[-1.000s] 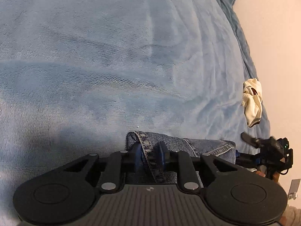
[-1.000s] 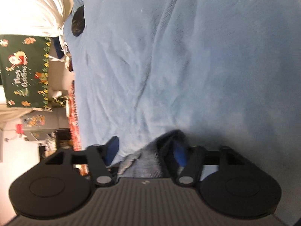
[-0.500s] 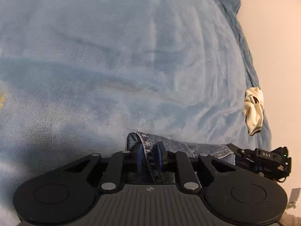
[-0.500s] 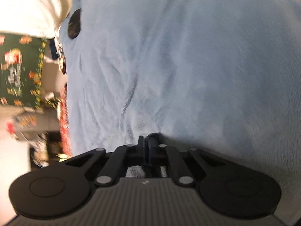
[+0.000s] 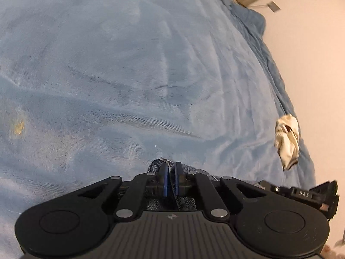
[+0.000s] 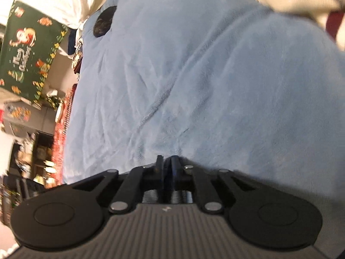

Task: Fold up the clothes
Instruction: 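Lift the held edge with both grippers and fold it over the shorts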

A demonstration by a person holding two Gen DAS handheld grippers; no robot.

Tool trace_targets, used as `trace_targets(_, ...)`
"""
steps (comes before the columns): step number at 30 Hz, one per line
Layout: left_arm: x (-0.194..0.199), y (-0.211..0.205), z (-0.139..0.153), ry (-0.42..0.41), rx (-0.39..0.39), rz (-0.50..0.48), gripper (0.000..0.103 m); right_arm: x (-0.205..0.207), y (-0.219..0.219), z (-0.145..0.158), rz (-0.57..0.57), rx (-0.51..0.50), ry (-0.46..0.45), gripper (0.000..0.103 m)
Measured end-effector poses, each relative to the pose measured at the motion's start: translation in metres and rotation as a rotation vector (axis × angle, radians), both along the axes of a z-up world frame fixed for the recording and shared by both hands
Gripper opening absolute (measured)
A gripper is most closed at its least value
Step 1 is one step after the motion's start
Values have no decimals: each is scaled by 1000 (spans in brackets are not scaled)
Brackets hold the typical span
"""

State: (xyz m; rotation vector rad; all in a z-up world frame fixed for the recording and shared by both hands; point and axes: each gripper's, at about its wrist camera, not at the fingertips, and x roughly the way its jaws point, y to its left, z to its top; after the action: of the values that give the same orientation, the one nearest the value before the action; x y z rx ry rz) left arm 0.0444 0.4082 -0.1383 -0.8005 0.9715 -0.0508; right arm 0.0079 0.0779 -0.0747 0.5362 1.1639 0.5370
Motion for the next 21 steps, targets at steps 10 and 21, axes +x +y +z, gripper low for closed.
trace_targets(10, -46, 7, 19, -188, 124, -87, 9, -25, -27, 40, 113, -44, -261, 12)
trace_targets(21, -155, -3, 26, -215, 131, 7, 38, -141, -73, 60, 130, 17, -317, 27)
